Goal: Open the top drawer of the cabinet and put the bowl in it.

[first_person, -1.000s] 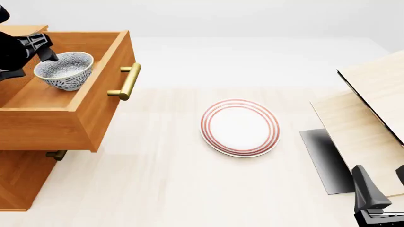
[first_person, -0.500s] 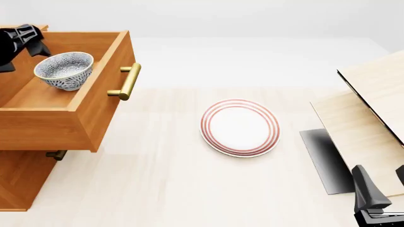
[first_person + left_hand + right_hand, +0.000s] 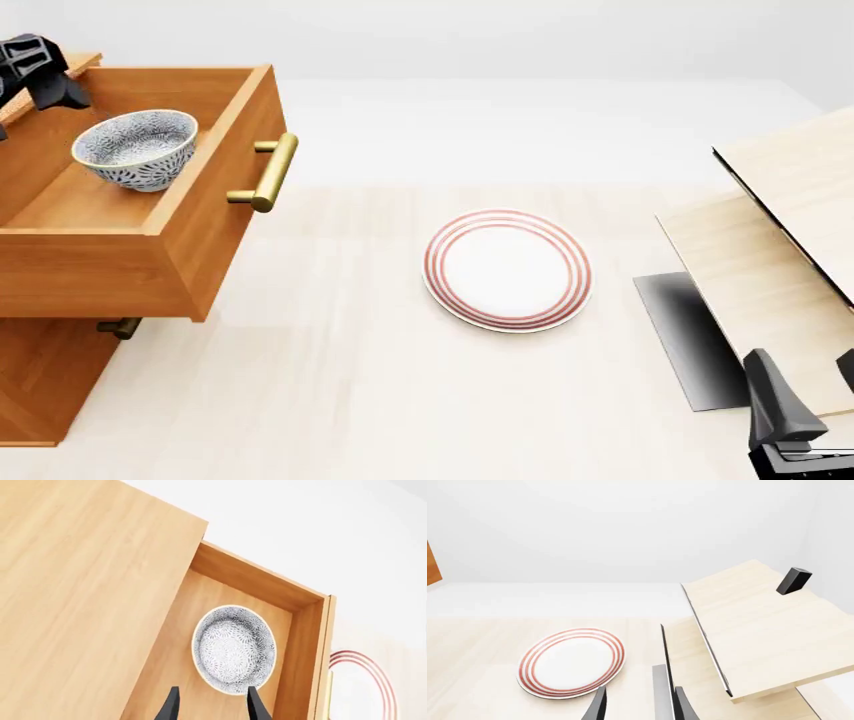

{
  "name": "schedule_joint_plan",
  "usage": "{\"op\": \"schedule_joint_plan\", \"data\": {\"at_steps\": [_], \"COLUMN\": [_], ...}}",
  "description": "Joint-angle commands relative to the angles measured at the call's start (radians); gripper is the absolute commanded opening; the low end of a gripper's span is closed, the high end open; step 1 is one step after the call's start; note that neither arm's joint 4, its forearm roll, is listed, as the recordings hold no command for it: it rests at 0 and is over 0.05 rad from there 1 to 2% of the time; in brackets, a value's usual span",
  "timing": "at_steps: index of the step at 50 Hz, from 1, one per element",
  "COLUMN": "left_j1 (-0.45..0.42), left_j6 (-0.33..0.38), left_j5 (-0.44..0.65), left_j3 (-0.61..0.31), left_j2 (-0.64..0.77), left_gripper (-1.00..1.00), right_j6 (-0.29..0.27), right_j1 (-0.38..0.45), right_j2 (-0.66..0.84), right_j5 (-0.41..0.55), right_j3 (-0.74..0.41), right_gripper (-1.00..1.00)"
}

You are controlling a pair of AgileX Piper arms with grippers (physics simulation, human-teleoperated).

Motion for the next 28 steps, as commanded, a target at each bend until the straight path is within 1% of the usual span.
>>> {"op": "schedule_joint_plan", "data": {"at_steps": [1,11,24,26,28], "left_j1": [-0.007,-0.013,-0.035,-0.039,-0.038], "left_j6": [0.010,0.034,0.043,0.044,0.051], "left_j5": [0.027,0.090,0.139,0.146,0.175], "left_j3": [0.004,-0.043,-0.046,-0.053,-0.075], "left_j2": [-0.036,-0.067,-0.128,-0.130,-0.144], "left_gripper": [1.00,1.00,1.00,1.00,1.00], "right_j6": [0.000,0.000,0.000,0.000,0.000], "right_j1": [0.000,0.000,0.000,0.000,0.000], "right_j2": [-0.001,-0.001,-0.001,-0.001,-0.002], "right_j5": [0.000,0.000,0.000,0.000,0.000], "right_j3": [0.001,0.001,0.001,0.001,0.001], "right_gripper": [1.00,1.00,1.00,1.00,1.00]}}
